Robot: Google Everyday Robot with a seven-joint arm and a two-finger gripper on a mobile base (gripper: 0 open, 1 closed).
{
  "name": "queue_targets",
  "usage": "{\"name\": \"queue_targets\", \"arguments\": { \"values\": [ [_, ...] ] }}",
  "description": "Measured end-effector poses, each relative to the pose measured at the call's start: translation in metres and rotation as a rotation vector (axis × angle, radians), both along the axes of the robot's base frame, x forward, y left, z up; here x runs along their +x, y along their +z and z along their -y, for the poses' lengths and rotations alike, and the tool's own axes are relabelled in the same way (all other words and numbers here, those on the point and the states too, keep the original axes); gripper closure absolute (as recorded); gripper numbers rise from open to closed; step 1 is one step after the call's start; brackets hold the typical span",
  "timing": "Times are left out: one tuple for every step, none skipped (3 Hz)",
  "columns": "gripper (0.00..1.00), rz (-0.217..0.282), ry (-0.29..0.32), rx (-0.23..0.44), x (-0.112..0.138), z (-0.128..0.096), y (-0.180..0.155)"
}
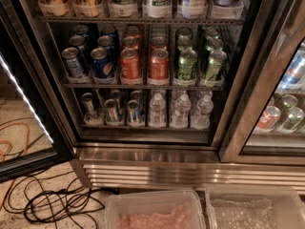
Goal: Pick blue plastic bottle from top shelf of fridge
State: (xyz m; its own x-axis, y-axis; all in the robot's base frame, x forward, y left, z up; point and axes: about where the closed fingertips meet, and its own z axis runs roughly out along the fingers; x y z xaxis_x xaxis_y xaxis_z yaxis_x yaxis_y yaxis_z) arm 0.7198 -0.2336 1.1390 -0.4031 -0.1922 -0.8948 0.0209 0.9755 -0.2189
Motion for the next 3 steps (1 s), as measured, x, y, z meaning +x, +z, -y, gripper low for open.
{"name": "queue_targets", "arguments": {
  "values": [
    [1.0,0.006,-0.005,-0.007,-0.0017,0.0014,0.0051],
    [1.0,0.015,0.001,-0.004,-0.0088,0.0,0.0127],
    [1.0,0.015,0.001,-0.004,-0.0088,0.0,0.0127]
  ]
}}
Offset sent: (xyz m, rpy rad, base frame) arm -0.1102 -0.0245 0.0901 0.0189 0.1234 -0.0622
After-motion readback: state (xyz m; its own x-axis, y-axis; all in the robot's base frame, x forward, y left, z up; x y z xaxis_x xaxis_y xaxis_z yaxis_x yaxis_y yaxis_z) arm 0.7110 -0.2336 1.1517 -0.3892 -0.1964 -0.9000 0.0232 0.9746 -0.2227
